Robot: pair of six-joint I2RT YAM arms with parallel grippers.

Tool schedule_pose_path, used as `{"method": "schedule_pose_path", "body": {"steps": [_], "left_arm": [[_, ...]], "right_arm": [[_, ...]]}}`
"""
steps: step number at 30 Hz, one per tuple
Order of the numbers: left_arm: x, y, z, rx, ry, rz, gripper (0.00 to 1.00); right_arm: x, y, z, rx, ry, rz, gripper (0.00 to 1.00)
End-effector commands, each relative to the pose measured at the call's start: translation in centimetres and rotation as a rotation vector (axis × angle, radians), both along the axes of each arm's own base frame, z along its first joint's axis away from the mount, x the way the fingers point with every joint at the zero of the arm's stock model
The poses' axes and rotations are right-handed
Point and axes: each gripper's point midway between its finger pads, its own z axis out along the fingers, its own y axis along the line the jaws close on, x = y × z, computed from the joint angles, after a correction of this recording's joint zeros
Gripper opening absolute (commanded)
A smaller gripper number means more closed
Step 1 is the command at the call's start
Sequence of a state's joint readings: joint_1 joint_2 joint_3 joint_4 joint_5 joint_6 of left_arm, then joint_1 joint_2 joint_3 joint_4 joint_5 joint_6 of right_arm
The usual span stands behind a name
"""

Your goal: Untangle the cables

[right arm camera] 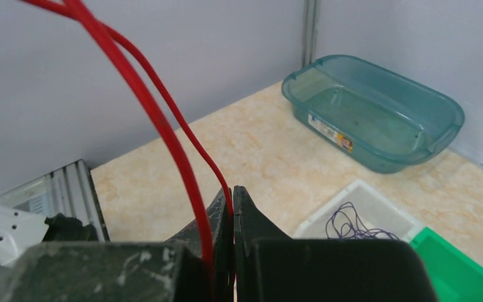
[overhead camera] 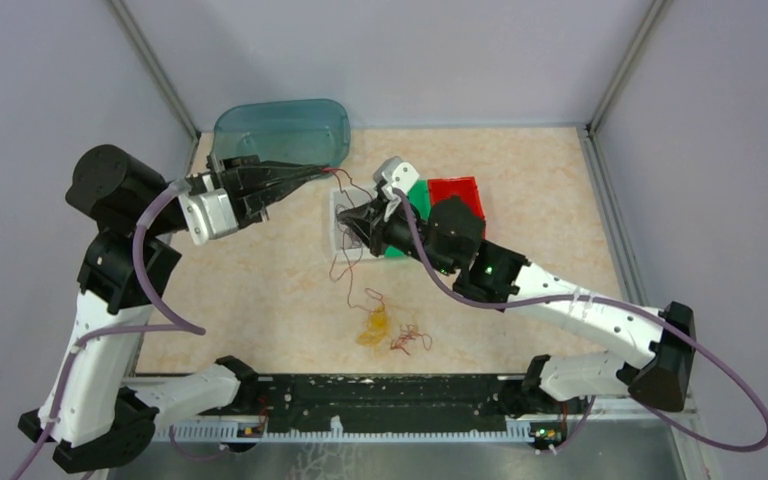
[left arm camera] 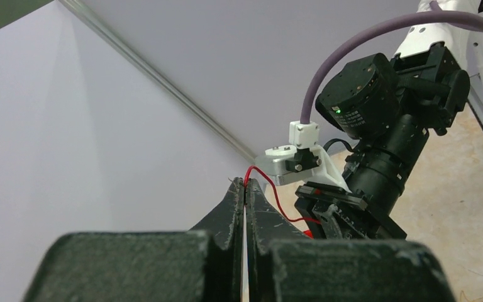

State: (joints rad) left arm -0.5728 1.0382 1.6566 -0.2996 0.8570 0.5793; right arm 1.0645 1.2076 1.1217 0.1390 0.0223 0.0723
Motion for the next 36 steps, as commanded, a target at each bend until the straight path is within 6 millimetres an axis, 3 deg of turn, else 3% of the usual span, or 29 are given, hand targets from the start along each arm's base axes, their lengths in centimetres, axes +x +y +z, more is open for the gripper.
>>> {"method": "schedule_pose_path", "body": {"steps": [1, 3, 4, 5, 6, 13, 18, 23, 30, 36], "left_arm": [[-0.7, 0.4, -0.2, -0.010, 0.004, -0.004, 0.07], [-0.2, 0.3, -1.3, 0.001, 0.036, 0.011, 0.16], [0.1, 0.3, -2.0, 0.010, 0.059, 0.021, 0.25], [0.3, 0.2, -3.0, 0.027, 0.088, 0.029, 0.46], [0.5, 0.2, -3.9, 0.042, 0.112, 0.038, 0.56], [2.4, 0.9, -9.0, 0.126, 0.242, 0.146, 0.87], [3.1, 1.3, -10.3, 0.158, 0.275, 0.196, 0.95], [3.2, 1.6, -11.3, 0.177, 0.272, 0.214, 1.00], [2.7, 1.8, -12.2, 0.187, 0.271, 0.208, 1.00], [3.0, 1.8, -12.4, 0.187, 0.285, 0.217, 1.00]], "right_arm": [[1.5, -2.5, 4.3, 0.120, -0.040, -0.141, 0.00], [3.0, -4.2, 4.2, 0.118, -0.020, -0.213, 0.00], [3.7, -5.1, 4.1, 0.115, -0.011, -0.250, 0.00], [4.7, -6.2, 4.0, 0.110, 0.000, -0.299, 0.00], [5.7, -7.5, 3.7, 0.103, 0.012, -0.353, 0.00], [13.2, -17.9, -0.1, -0.004, 0.086, -0.761, 0.00], [16.6, -23.1, -1.4, -0.015, 0.099, -0.916, 0.00], [19.2, -24.7, -3.7, -0.056, 0.130, -0.984, 0.00], [22.0, -25.0, -6.8, -0.119, 0.160, -1.050, 0.00], [23.8, -23.9, -6.7, -0.119, 0.159, -1.034, 0.00]]}}
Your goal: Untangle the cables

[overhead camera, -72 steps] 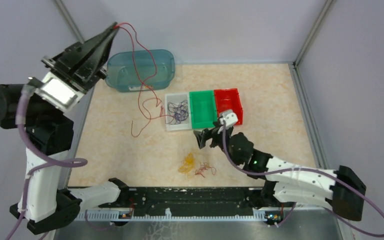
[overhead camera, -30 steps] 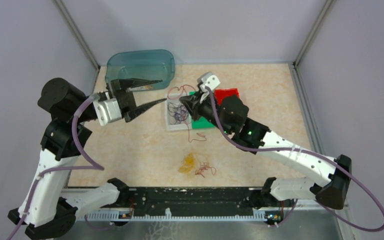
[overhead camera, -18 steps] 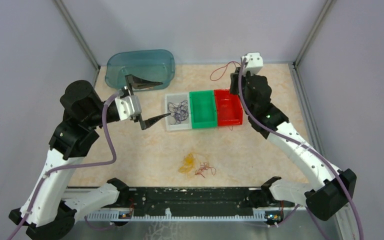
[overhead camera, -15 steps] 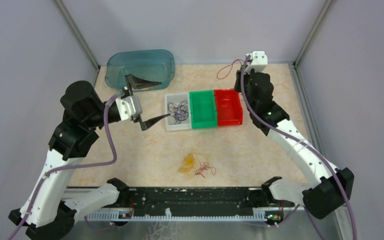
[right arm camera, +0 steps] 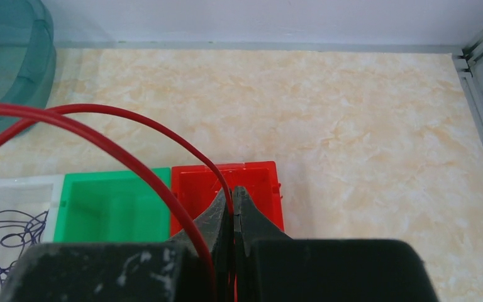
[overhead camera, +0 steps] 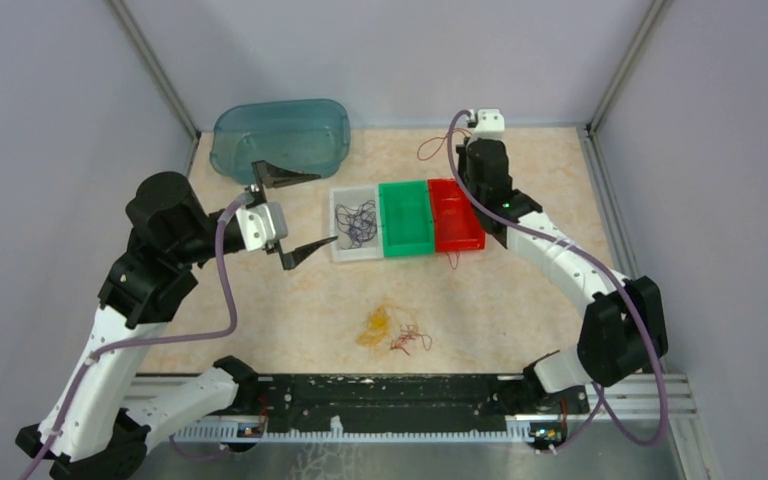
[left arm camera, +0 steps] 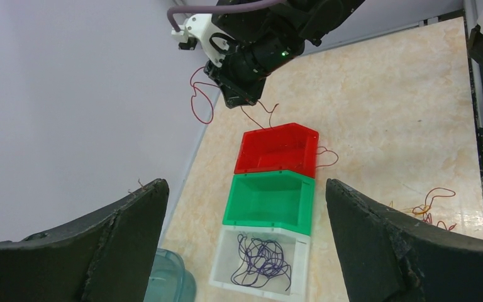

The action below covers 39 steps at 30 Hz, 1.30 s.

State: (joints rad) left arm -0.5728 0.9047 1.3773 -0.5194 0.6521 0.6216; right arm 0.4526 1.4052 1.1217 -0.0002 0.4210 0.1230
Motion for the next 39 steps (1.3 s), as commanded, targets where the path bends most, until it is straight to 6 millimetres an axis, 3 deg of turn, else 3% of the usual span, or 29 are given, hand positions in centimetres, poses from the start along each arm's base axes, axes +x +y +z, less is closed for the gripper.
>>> {"method": "schedule_pose_path", "body": {"steps": [1, 7, 14, 17, 21, 39], "left_arm": [[0.0, 0.2, -0.4, 0.006, 0.007, 0.012, 1.00], [0.2, 0.2, -0.4, 0.002, 0.002, 0.018, 1.00], [0.5, 0.2, -0.6, 0.009, 0.011, 0.028, 1.00], [0.5, 0.2, -0.7, 0.009, 0.012, 0.031, 1.00], [0.6, 0.2, -1.0, 0.014, 0.017, 0.035, 1.00], [0.9, 0.1, -1.4, 0.023, 0.023, 0.038, 1.00]], "right_arm": [[1.9, 0.1, 5.0, 0.044, -0.130, -0.016, 0.00], [3.4, 0.4, 6.8, 0.018, -0.166, -0.015, 0.00], [4.8, 0.2, 10.2, 0.029, -0.233, -0.028, 0.00], [5.3, 0.5, 9.8, 0.028, -0.226, -0.016, 0.00], [5.5, 1.0, 7.2, 0.030, -0.185, -0.001, 0.00], [4.3, 4.1, -8.5, 0.161, 0.180, 0.054, 0.00]]}}
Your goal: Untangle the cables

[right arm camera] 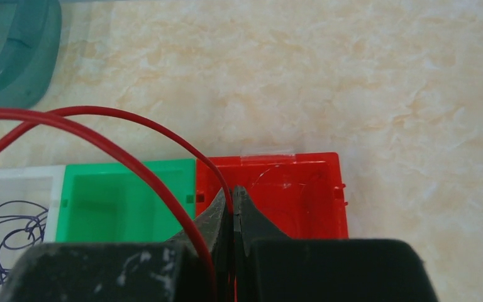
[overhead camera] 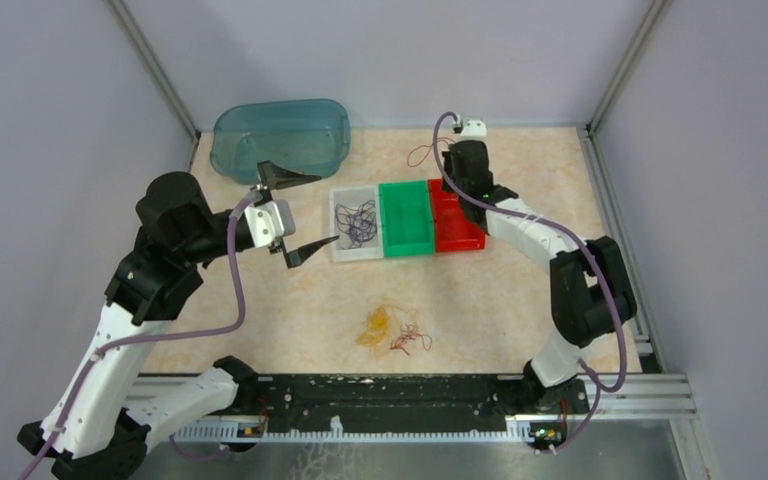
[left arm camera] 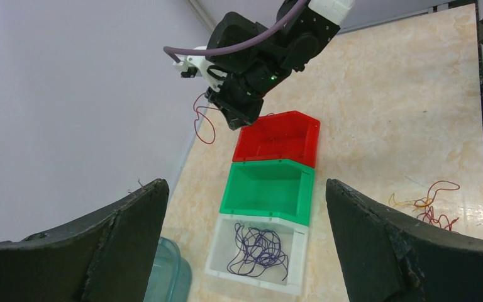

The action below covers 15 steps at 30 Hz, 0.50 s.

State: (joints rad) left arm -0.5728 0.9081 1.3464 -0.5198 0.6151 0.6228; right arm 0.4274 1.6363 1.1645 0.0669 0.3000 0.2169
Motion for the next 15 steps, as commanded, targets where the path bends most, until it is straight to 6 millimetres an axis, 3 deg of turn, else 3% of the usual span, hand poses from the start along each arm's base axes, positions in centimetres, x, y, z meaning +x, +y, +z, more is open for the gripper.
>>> {"method": "schedule_pose_path", "body": {"steps": [1, 13, 15], "left_arm": [[0.0, 0.0, 0.0, 0.001, -0.002, 0.000, 1.00], [-0.4, 0.0, 0.4, -0.007, 0.034, -0.002, 1.00], [-0.5, 0.0, 0.8, -0.014, 0.035, -0.005, 1.00]], "right_arm": [[0.6, 0.9, -2.0, 0.080, 0.078, -0.023, 0.00], [-1.1, -2.1, -7.7, 0.007, 0.328, -0.158, 0.00], [-1.8, -2.2, -8.5, -0.003, 0.386, -0.153, 0.18]]}}
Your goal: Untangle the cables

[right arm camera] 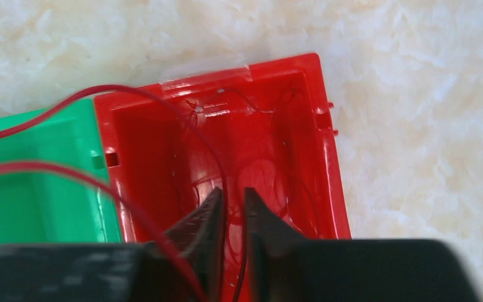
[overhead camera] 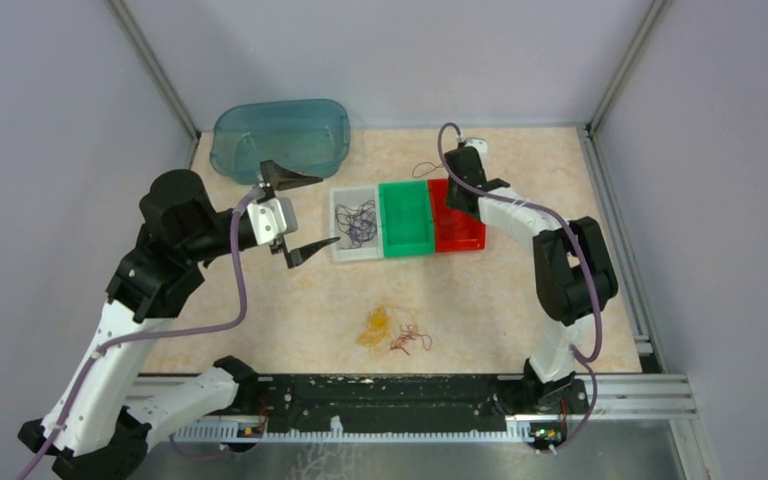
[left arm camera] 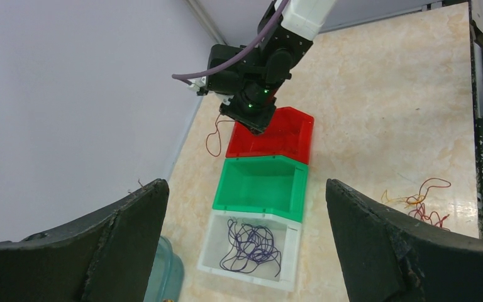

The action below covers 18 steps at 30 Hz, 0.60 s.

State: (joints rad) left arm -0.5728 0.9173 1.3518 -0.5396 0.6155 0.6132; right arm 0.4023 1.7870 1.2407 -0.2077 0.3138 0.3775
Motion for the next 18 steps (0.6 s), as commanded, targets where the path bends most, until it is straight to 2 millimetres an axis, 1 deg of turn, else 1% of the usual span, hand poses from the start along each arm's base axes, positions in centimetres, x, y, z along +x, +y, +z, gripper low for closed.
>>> {"method": "schedule_pose_path", "body": {"steps": [1, 2, 3, 6, 7, 10, 11, 12, 13, 16, 18], "left_arm": [[-0.7, 0.1, 1.4, -0.026, 0.004, -0.007, 1.00], [-0.7, 0.1, 1.5, -0.027, 0.004, -0.006, 1.00], [-0.7, 0.2, 1.5, -0.027, 0.003, -0.005, 1.00], [-0.7, 0.2, 1.7, -0.026, -0.002, -0.003, 1.00], [-0.7, 0.3, 1.7, -0.026, -0.003, -0.003, 1.00], [-0.8, 0.3, 1.9, -0.028, -0.005, -0.003, 1.00], [-0.9, 0.3, 1.9, -0.029, -0.006, -0.003, 1.00], [-0.8, 0.4, 2.0, -0.029, -0.007, -0.002, 1.00], [-0.9, 0.4, 2.0, -0.029, -0.007, -0.002, 1.00], [-0.9, 0.4, 2.0, -0.026, -0.011, -0.001, 1.00], [-0.8, 0.4, 1.9, -0.021, -0.018, -0.001, 1.00]], "right_arm": [[-0.4, -0.4, 0.1, 0.007, 0.079, -0.026, 0.25], [-0.6, -0.3, 0.2, 0.016, 0.084, -0.023, 0.35], [-0.9, -0.3, 0.5, 0.024, 0.082, -0.020, 0.41], [-1.7, 0.0, 1.4, 0.059, 0.070, -0.008, 0.57], [-1.9, 0.1, 1.9, 0.069, 0.068, 0.002, 0.61], [-2.4, 0.5, 3.8, 0.096, 0.052, 0.026, 0.65], [-2.5, 0.7, 4.6, 0.110, 0.044, 0.042, 0.65], [-2.7, 1.2, 4.9, 0.123, 0.048, 0.074, 0.65], [-3.1, 1.7, 6.7, 0.150, 0.021, 0.108, 0.65], [-3.8, 2.2, 9.3, 0.181, -0.004, 0.152, 0.65], [-4.2, 2.8, 10.7, 0.211, -0.019, 0.187, 0.65]]}}
